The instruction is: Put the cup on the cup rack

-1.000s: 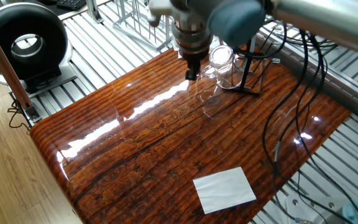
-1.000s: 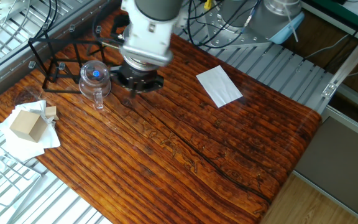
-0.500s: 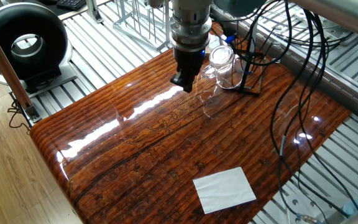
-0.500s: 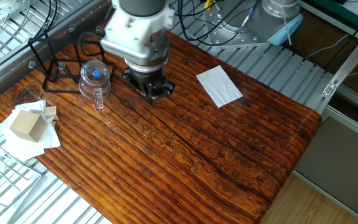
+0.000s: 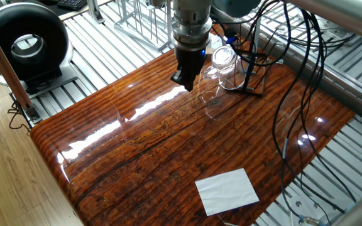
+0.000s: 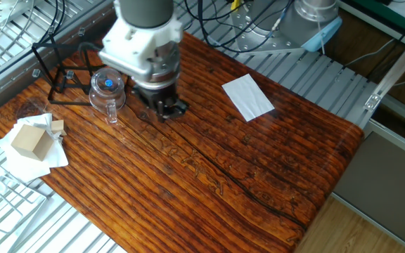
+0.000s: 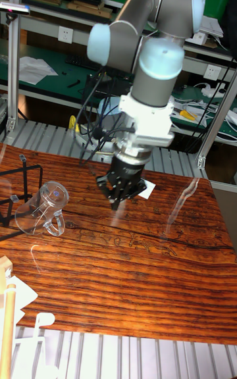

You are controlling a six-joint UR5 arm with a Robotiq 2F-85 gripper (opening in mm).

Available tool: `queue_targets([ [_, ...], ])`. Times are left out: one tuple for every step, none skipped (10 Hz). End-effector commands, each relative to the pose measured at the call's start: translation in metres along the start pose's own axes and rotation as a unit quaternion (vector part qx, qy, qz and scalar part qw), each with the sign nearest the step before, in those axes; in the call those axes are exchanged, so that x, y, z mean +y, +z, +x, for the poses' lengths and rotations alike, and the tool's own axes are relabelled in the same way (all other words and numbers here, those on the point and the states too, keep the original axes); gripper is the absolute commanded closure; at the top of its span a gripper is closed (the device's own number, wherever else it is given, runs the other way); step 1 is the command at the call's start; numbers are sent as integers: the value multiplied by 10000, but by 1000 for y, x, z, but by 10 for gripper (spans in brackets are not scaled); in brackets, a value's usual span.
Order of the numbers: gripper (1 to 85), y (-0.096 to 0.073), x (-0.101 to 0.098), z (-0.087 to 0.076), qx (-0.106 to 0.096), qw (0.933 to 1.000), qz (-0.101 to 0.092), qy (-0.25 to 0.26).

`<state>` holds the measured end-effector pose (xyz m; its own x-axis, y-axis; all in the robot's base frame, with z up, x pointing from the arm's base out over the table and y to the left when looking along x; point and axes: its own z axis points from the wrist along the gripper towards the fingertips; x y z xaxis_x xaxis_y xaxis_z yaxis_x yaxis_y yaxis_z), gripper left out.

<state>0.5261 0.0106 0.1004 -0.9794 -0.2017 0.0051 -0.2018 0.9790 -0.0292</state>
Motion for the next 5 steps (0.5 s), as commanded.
queue_targets([
  [847, 6, -18, -3, 4, 10000, -22, -85],
  [847, 6, -24, -1, 30, 9999, -12, -115],
  [847, 7, -28, -1, 31, 9999, -5, -131],
  [847, 7, -27, -2, -6, 9999, -67, -131],
  [847, 6, -25, -3, -22, 9999, -103, -131],
])
